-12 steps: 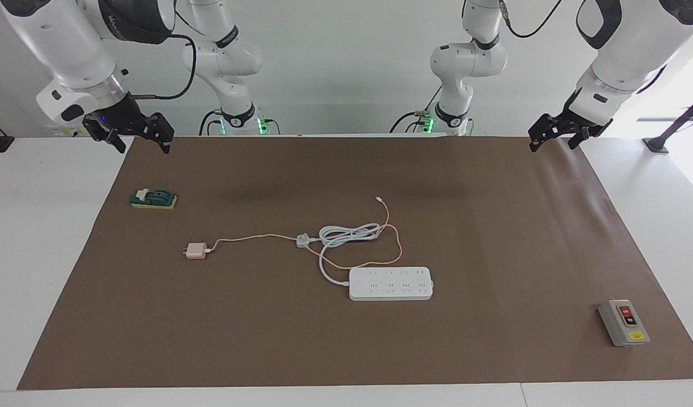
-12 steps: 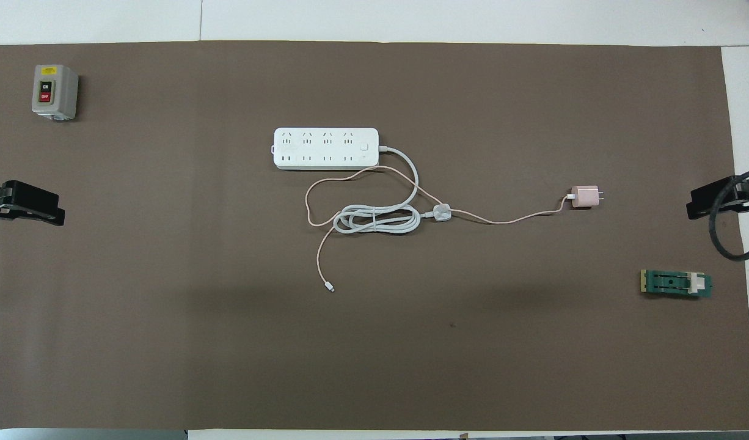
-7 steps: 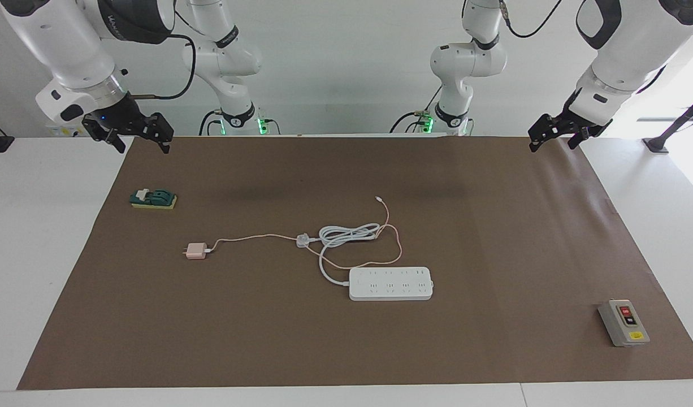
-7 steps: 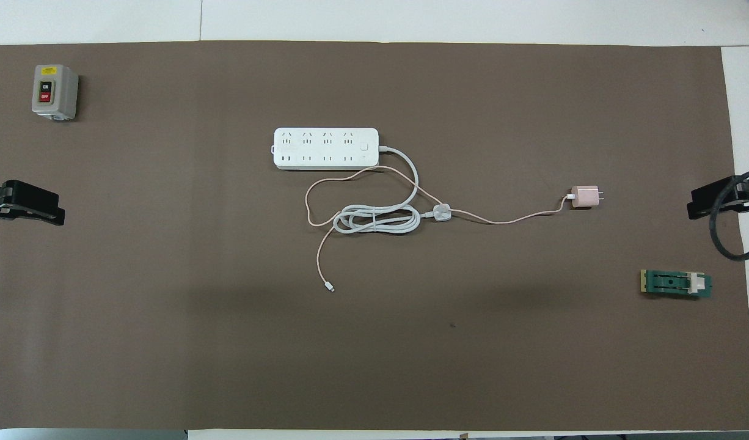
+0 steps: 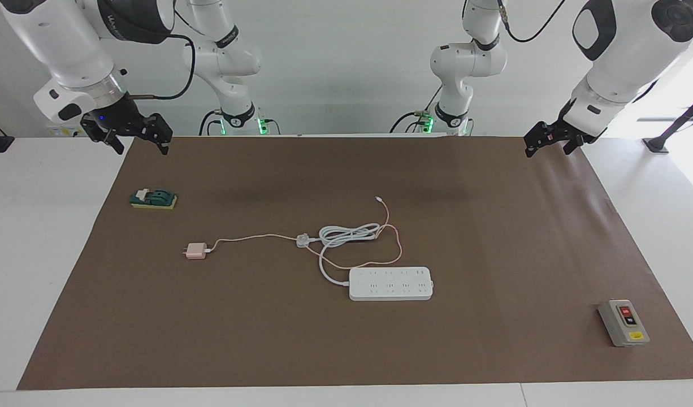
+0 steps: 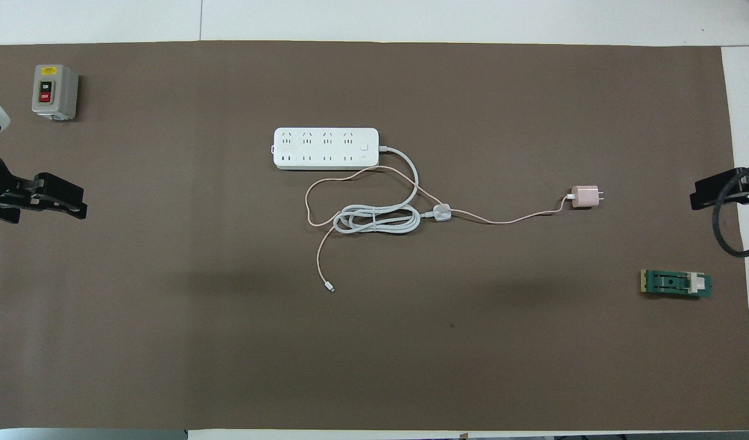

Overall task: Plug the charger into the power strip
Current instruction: 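Move both grippers in toward the power strip and pink charger, then reach the left gripper to the power strip while the right gripper reaches the charger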

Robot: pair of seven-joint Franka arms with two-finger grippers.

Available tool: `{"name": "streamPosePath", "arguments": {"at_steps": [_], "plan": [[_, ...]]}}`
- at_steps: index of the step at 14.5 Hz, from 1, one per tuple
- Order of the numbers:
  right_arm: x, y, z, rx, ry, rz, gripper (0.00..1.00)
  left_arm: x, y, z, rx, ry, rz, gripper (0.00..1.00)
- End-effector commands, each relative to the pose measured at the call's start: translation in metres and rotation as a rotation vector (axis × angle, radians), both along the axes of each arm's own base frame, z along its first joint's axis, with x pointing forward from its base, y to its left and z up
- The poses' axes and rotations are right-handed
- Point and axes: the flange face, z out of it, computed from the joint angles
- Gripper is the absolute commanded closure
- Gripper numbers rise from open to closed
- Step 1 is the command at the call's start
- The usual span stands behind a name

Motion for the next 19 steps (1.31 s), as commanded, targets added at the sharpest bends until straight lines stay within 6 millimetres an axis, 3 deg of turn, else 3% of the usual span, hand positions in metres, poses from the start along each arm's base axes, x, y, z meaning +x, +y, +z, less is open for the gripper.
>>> {"name": "streamPosePath", "arguments": {"at_steps": [1, 3, 4, 6, 8, 12, 13, 14, 15, 17, 19], "plan": [[0.000, -0.023, -0.018, 0.024, -0.009, -0.039, 0.00, 0.012, -0.009, -0.006, 0.020, -0.030, -0.006, 0.00], [0.006, -0.037, -0.039, 0.070, 0.016, -0.139, 0.00, 0.027, -0.019, -0.034, 0.022, 0.005, -0.037, 0.00], [0.014, -0.042, -0.058, 0.091, 0.048, -0.200, 0.00, 0.037, -0.020, -0.047, 0.025, 0.012, -0.023, 0.00], [0.030, -0.049, -0.091, 0.153, 0.084, -0.341, 0.00, 0.059, -0.036, -0.083, 0.034, 0.046, -0.034, 0.00], [0.041, -0.059, -0.126, 0.209, 0.140, -0.526, 0.00, 0.086, -0.055, -0.107, 0.041, 0.084, -0.063, 0.00], [0.057, -0.078, -0.185, 0.364, 0.252, -0.911, 0.00, 0.095, -0.071, -0.149, 0.080, 0.183, 0.017, 0.00], [0.064, -0.080, -0.209, 0.387, 0.297, -0.955, 0.00, 0.099, -0.089, -0.146, 0.072, 0.167, -0.013, 0.00], [0.066, -0.090, -0.233, 0.426, 0.341, -1.031, 0.00, 0.104, -0.094, -0.141, 0.067, 0.148, -0.028, 0.00], [0.068, -0.093, -0.247, 0.454, 0.379, -1.104, 0.00, 0.106, -0.107, -0.149, 0.040, 0.159, -0.058, 0.00], [0.071, -0.094, -0.278, 0.473, 0.443, -1.168, 0.00, 0.101, -0.125, -0.144, -0.028, 0.169, -0.078, 0.00], [0.071, -0.096, -0.296, 0.529, 0.491, -1.209, 0.00, 0.094, -0.148, -0.119, -0.108, 0.149, -0.077, 0.00]]}}
